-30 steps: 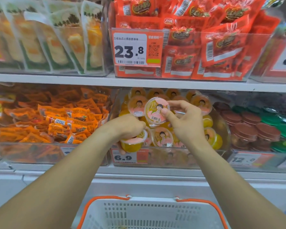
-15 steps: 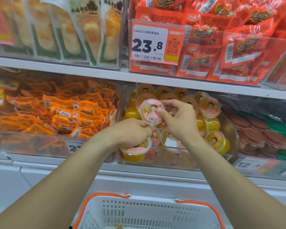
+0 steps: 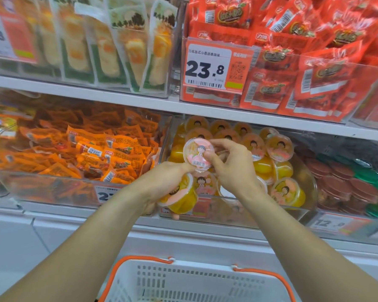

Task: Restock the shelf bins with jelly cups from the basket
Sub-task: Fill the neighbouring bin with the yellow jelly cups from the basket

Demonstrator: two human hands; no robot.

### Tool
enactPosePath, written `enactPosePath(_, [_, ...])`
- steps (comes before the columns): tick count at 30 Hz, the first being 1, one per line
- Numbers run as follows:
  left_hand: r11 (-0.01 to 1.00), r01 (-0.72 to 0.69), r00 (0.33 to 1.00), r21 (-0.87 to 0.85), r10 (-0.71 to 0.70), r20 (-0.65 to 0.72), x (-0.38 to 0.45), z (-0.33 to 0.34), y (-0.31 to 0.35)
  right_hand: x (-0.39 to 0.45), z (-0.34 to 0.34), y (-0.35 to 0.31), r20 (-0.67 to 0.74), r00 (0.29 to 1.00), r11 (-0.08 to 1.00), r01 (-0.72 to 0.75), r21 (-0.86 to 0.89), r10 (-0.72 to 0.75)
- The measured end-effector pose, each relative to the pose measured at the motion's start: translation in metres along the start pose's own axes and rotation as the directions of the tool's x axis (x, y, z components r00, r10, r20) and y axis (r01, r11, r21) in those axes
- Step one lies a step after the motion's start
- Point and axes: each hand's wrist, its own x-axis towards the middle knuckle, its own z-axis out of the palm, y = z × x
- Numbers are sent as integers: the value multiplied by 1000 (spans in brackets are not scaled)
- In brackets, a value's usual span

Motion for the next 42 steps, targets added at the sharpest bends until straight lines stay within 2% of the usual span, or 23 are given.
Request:
enactPosePath(3, [1000, -21, 998, 5, 22, -62, 5, 1, 0, -4, 5, 4, 18, 1000, 999, 21, -31, -20])
enactPosePath(8, [956, -102, 957, 276, 170, -234, 17, 4, 0, -1, 5, 7, 45, 999, 1000, -9, -12, 9])
enactPosePath(13, [915, -142, 868, 377, 298, -397, 23, -9, 0, -1, 1, 5, 47, 996, 996, 75, -50, -72])
enactPosePath(17, [825, -130, 891, 549, 341, -301, 30, -14, 7, -1, 1, -2, 80, 985, 979, 161, -128, -152])
enactPosePath(20, [727, -79, 903, 682, 342, -260, 35, -16, 17, -3, -5, -1, 199, 972, 985, 145, -90, -125])
enactPosePath(23, [660, -87, 898, 746, 375, -228, 38, -15, 19, -7, -13, 2, 316, 945, 989, 118, -85, -85])
enactPosePath(27, [624, -96, 865, 775, 438, -246, 44, -8, 15, -9, -16, 2, 326, 940, 986, 138, -99, -99])
enactPosePath(31, [611, -80, 854, 788, 449, -261, 48, -3, 13, -7, -18, 3, 324, 941, 967, 164, -196, -93])
enactPosePath(37, [619, -65, 841, 783, 457, -291, 44, -6, 12, -6, -24, -7, 393, 916, 971, 163, -176, -82])
enactPosePath(42, [633, -82, 841, 770, 459, -287, 47, -6, 10, -7, -23, -10, 394, 913, 970, 183, -160, -107])
